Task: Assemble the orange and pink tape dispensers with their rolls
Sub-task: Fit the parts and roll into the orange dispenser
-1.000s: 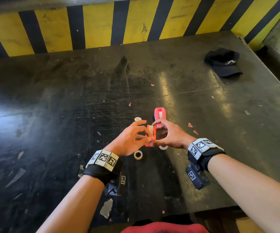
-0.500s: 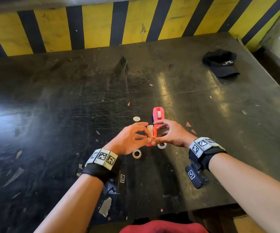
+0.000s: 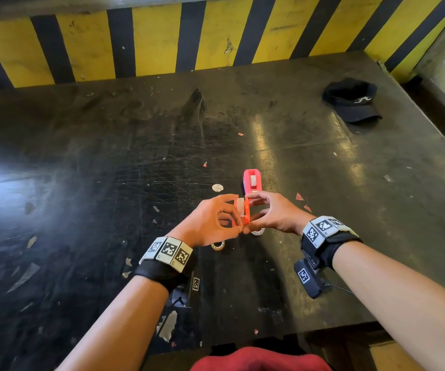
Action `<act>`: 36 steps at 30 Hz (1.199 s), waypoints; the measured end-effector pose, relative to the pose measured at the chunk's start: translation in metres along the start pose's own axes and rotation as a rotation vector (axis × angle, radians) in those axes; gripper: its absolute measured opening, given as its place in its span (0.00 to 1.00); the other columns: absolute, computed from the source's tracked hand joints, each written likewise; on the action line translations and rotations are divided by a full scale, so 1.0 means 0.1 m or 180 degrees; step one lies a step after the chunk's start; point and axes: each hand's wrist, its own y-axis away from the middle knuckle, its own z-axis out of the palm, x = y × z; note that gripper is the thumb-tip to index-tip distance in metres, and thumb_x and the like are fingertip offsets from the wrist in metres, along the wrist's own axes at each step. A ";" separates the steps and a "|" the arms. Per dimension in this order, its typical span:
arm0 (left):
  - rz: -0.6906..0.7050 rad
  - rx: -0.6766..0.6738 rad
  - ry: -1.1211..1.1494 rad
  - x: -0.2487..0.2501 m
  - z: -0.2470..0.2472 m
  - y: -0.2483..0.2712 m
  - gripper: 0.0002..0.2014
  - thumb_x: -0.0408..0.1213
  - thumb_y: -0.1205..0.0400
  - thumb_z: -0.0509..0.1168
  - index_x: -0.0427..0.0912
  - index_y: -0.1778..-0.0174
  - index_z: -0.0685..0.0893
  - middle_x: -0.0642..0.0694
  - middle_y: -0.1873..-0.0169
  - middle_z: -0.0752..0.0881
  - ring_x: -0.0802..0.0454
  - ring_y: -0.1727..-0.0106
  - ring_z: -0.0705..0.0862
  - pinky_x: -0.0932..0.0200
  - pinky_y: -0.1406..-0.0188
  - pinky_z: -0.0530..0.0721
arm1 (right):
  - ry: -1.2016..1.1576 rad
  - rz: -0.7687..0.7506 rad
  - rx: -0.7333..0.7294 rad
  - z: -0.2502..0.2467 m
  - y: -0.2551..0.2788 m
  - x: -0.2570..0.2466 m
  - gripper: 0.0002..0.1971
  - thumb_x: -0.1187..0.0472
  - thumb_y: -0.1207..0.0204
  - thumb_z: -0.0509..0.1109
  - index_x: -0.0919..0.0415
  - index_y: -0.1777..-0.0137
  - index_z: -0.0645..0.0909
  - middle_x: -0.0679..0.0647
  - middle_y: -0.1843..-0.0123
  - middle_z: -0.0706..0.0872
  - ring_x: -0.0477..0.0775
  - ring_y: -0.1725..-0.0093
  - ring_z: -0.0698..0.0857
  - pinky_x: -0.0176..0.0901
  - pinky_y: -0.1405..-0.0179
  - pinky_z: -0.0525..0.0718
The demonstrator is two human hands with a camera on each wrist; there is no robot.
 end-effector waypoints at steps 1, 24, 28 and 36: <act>0.0032 -0.0011 -0.0032 0.01 0.00 0.00 0.07 0.35 0.25 0.80 0.53 0.59 0.91 0.53 0.22 0.78 0.56 0.42 0.91 0.62 0.39 0.90 | -0.0003 -0.0009 0.0016 0.00 0.00 0.00 0.57 0.47 0.56 0.94 0.53 0.21 0.77 0.51 0.29 0.84 0.57 0.35 0.89 0.63 0.29 0.87; -0.0217 -0.0056 -0.0170 -0.17 -0.12 -0.20 0.54 0.43 0.31 0.85 0.65 0.14 0.59 0.47 0.17 0.73 0.60 0.48 0.92 0.63 0.52 0.91 | 0.0172 -0.0008 -0.0054 0.02 -0.02 -0.11 0.56 0.52 0.53 0.96 0.45 0.22 0.73 0.48 0.26 0.80 0.57 0.26 0.84 0.62 0.24 0.82; -0.0269 -0.0101 -0.0222 -0.28 -0.13 -0.23 0.55 0.42 0.32 0.86 0.63 0.13 0.59 0.50 0.20 0.76 0.63 0.51 0.91 0.59 0.54 0.94 | 0.0345 0.0032 -0.0120 0.09 -0.07 -0.12 0.54 0.57 0.46 0.95 0.44 0.21 0.69 0.48 0.25 0.78 0.56 0.25 0.81 0.64 0.22 0.79; -0.0439 0.0215 -0.0417 -0.53 -0.19 -0.55 0.57 0.41 0.34 0.87 0.54 0.12 0.61 0.48 0.21 0.76 0.59 0.47 0.89 0.57 0.42 0.90 | 0.1394 -0.0064 0.0023 -0.10 -0.30 0.04 0.60 0.58 0.35 0.89 0.51 0.08 0.55 0.57 0.11 0.67 0.60 0.18 0.76 0.54 0.19 0.75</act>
